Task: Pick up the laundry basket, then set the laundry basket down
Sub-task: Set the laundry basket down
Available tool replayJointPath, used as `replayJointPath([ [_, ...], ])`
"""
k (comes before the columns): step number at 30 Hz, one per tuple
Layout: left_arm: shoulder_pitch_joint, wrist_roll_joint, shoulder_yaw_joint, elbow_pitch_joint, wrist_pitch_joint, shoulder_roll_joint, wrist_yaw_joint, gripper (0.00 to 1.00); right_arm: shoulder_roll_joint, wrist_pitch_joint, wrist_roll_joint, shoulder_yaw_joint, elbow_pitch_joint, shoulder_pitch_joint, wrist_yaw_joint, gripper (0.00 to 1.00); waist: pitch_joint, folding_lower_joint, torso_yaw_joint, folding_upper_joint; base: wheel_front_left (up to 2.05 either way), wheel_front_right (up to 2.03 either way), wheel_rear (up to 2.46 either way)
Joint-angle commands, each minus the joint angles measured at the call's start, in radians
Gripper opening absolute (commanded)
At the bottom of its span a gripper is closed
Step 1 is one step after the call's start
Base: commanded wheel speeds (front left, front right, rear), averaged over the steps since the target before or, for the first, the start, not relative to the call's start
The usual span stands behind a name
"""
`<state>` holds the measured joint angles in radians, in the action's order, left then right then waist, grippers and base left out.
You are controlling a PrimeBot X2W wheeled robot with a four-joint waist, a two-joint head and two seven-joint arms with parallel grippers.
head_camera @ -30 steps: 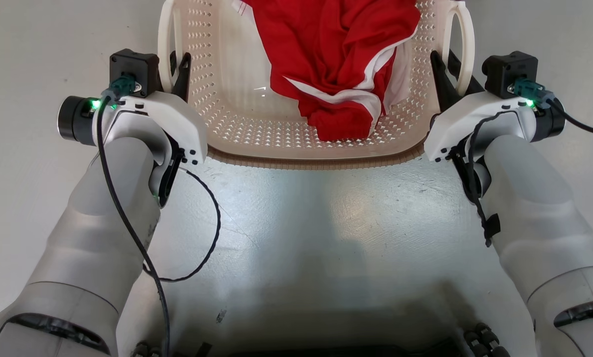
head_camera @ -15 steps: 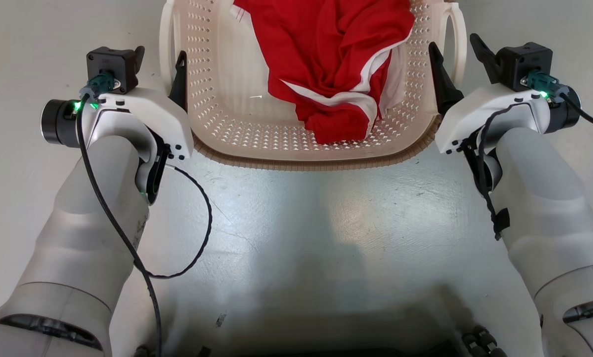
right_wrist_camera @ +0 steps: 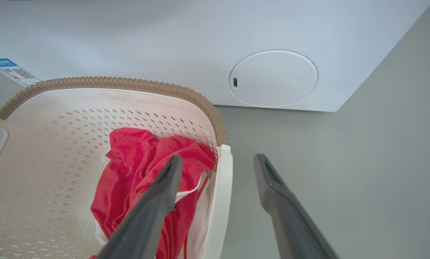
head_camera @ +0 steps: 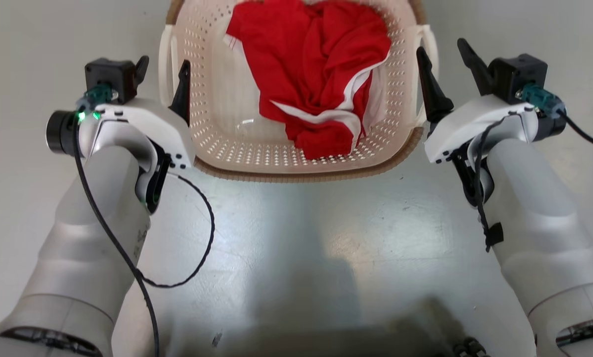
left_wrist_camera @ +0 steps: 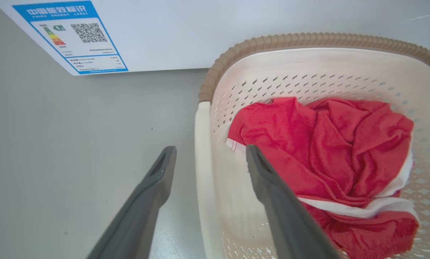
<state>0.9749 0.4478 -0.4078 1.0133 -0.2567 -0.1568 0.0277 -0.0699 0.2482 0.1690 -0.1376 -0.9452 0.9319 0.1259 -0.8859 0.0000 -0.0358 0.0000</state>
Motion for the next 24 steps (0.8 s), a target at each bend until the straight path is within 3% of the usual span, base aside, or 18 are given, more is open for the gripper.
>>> replayJointPath([
  [1, -0.046, -0.007, 0.026, -0.022, -0.005, -0.035, 0.007, 1.0, 0.02, 0.013, 0.006, -0.014, 0.028, -0.059, 0.005, 1.0, 0.031, 0.0, -0.009, 0.0, 0.0, 0.0, 0.0],
  [24, -0.389, -0.017, 0.227, -0.267, -0.005, 0.005, 0.03, 1.0, 0.02, 0.014, -0.118, 0.167, 0.247, -0.351, 0.005, 1.0, 0.448, 0.0, -0.017, 0.0, 0.0, 0.0, 0.0],
])
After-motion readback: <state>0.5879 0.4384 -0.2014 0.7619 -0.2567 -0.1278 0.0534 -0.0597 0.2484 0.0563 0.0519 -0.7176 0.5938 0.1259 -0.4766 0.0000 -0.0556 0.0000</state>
